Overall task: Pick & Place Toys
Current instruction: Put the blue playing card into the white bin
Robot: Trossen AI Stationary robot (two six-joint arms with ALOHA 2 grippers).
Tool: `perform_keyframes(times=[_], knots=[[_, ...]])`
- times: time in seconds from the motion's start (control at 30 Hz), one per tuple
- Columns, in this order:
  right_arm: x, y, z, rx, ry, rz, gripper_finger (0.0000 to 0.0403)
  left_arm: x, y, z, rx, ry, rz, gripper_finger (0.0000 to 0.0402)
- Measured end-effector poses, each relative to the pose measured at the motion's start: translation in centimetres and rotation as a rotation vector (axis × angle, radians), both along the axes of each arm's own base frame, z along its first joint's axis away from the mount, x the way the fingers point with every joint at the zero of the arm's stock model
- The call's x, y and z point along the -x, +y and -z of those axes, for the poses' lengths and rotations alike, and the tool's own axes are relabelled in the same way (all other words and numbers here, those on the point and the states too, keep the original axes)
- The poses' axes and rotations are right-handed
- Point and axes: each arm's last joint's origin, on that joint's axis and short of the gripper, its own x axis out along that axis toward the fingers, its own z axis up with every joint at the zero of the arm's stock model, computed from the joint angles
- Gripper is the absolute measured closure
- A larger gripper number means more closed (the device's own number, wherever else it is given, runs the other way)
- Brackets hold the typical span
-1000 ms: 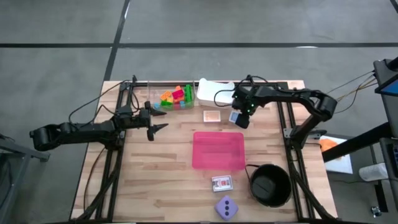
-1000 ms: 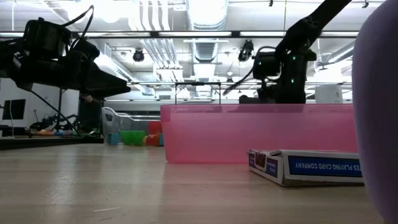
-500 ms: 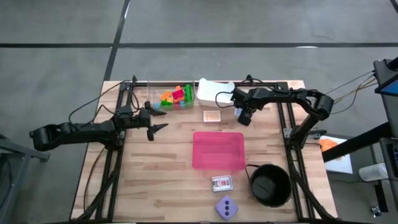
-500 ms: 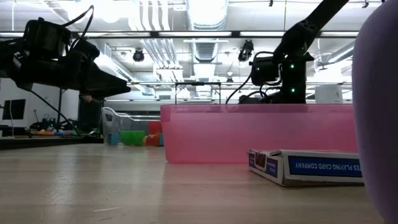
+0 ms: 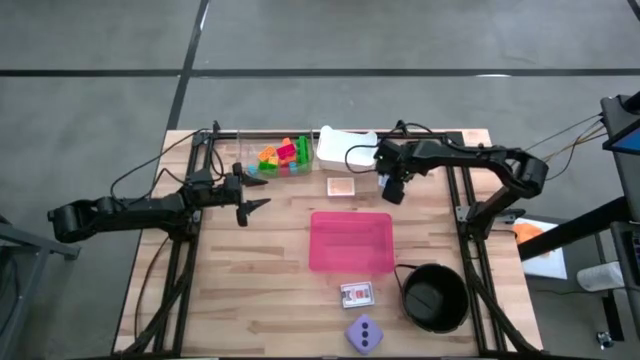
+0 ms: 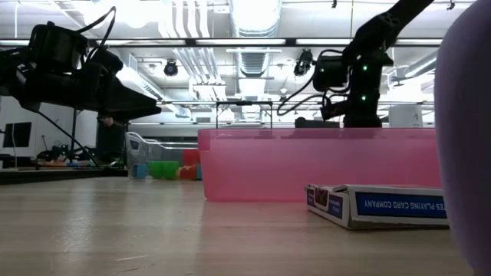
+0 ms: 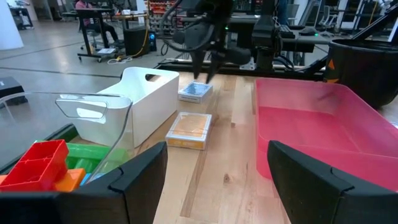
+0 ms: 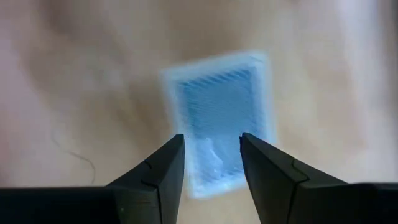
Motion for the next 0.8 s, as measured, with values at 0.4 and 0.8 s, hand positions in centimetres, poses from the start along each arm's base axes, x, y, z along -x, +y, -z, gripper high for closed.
perform_keyframes(times=[0.4, 0.8], knots=[[-2.7, 2.2, 1.0, -0.009, -0.068, -0.208, 0.0245, 0.0, 0.0, 0.0, 0.001, 0.002, 0.000, 0.0121], [-3.0, 1.8, 2.7, 0.073, 0.041, -0.178, 0.0245, 0.0, 0.0, 0.0, 0.002, 0.004, 0.000, 0.0121]])
